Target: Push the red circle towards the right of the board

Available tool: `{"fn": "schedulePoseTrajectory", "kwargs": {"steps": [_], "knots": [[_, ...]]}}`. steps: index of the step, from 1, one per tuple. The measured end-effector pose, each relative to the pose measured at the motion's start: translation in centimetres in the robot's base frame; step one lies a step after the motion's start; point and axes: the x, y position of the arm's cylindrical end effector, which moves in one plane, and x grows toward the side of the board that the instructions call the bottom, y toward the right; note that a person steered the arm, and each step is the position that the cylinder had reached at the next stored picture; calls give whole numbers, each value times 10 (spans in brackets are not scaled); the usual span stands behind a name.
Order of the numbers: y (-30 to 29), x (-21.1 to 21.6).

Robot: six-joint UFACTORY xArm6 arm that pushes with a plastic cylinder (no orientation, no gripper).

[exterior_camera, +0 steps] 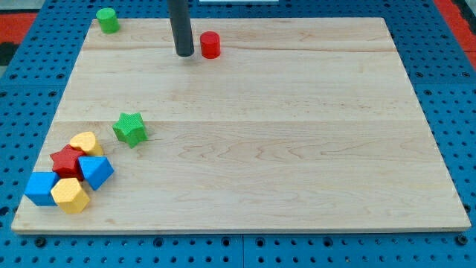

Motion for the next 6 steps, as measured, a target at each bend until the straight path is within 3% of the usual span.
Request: {"fn": "schedulePoseTrajectory", "kwargs": {"steps": [6], "knots": [[105, -27]]}}
